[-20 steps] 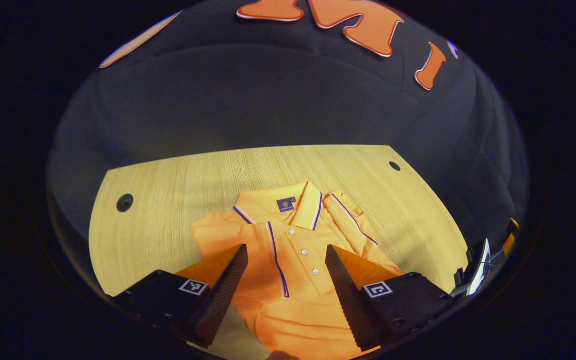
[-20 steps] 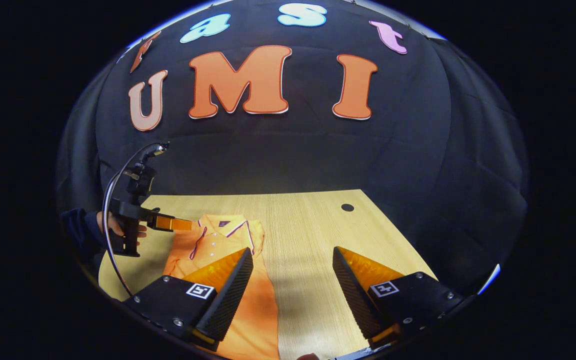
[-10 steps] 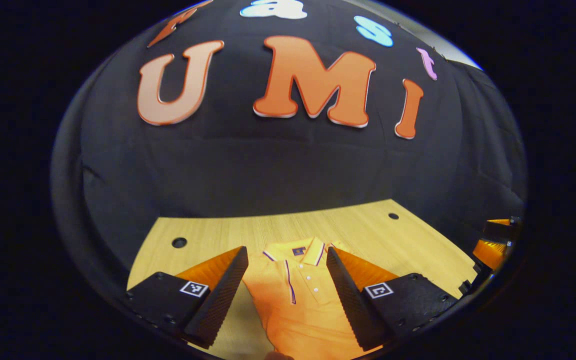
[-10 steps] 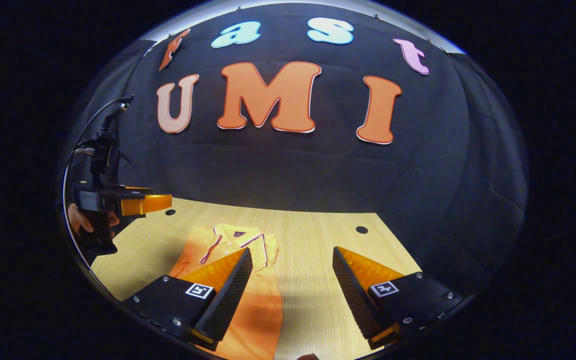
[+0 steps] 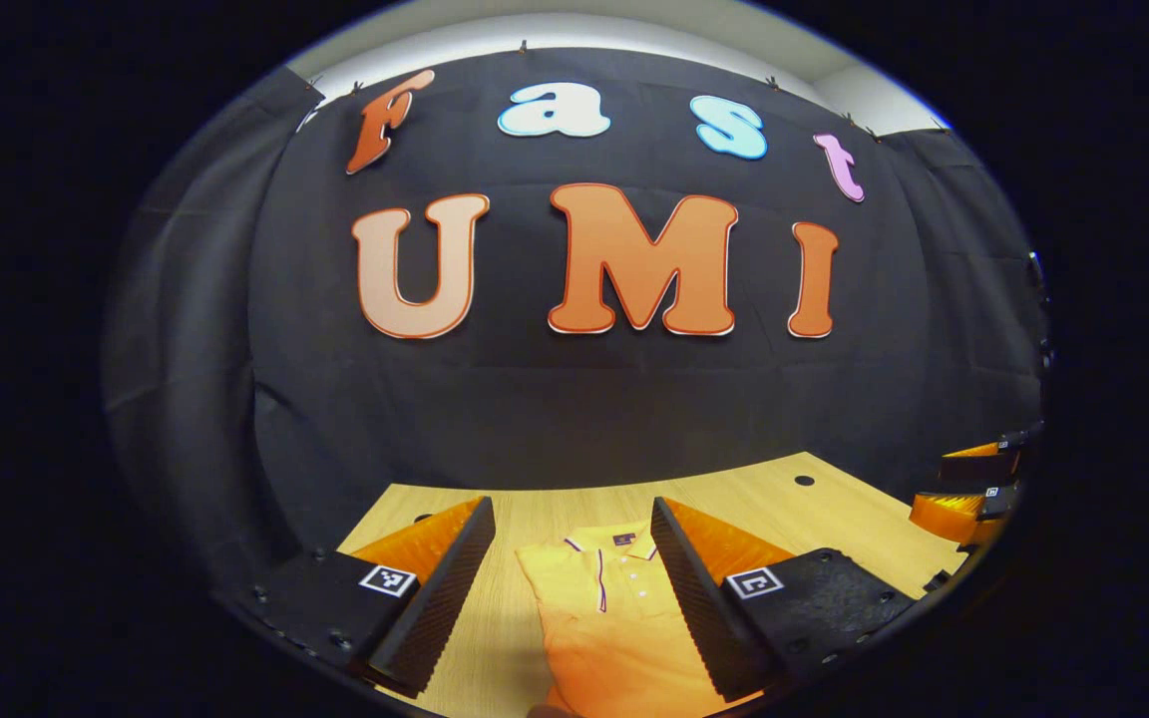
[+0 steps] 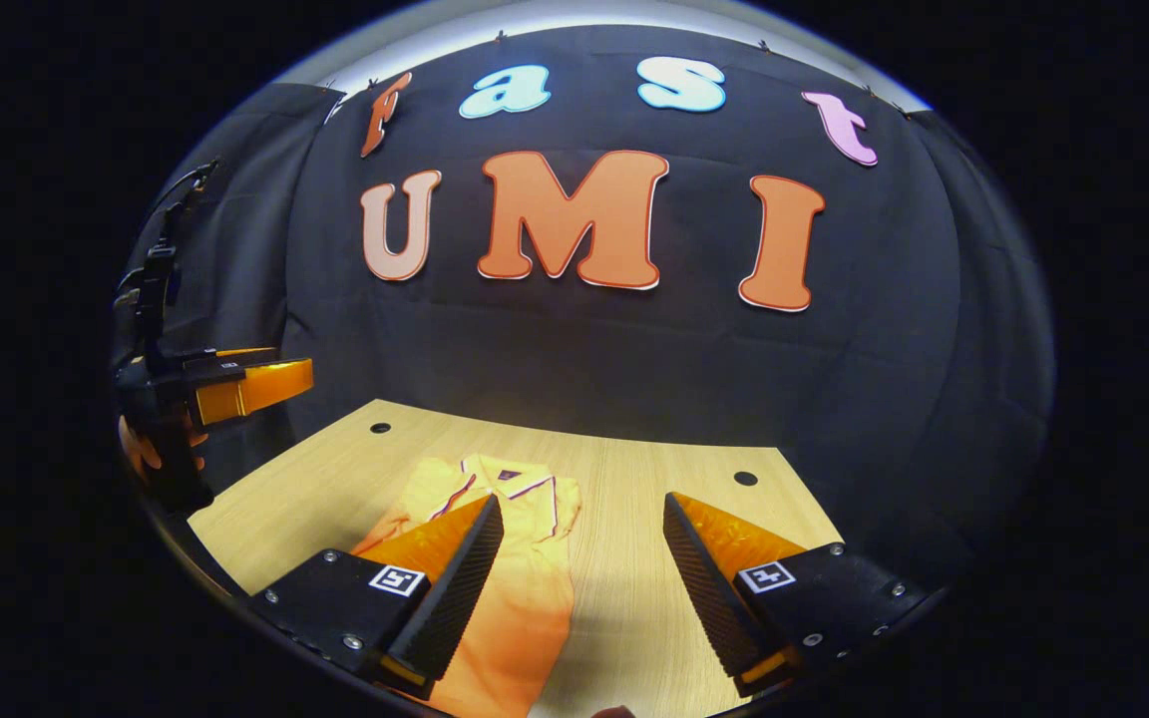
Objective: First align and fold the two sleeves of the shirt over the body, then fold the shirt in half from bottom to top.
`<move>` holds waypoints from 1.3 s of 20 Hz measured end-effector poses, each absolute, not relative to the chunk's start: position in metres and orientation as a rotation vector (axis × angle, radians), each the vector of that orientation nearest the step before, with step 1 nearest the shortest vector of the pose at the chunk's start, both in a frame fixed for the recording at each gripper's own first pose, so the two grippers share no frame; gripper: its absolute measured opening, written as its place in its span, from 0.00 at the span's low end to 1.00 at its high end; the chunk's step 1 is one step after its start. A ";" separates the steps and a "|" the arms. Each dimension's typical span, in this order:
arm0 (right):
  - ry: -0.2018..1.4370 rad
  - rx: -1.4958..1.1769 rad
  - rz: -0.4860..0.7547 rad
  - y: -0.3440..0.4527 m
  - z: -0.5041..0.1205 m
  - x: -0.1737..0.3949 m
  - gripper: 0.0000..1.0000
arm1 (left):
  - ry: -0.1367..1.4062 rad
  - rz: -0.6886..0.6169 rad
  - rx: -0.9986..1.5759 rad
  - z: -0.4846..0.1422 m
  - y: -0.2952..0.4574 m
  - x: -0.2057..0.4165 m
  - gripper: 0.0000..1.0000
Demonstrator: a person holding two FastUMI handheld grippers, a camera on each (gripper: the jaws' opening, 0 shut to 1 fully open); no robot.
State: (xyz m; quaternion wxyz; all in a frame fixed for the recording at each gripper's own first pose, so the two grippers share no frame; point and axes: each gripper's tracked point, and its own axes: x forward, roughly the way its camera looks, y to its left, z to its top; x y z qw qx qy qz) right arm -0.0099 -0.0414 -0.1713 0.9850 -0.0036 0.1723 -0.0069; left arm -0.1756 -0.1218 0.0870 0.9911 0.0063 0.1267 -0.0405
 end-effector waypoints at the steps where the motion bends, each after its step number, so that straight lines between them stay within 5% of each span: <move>1: 0.340 -0.007 -0.004 -0.039 -0.171 -0.013 0.98 | 0.245 -0.067 0.009 0.090 -0.120 -0.187 0.97; 11: 0.444 -0.005 0.063 -0.030 -0.216 -0.055 0.99 | 0.323 0.000 0.029 0.056 -0.111 -0.265 0.97; 26: 0.965 0.133 0.165 0.006 -0.383 -0.155 0.98 | 0.980 -0.048 0.056 -0.134 -0.099 -0.349 0.98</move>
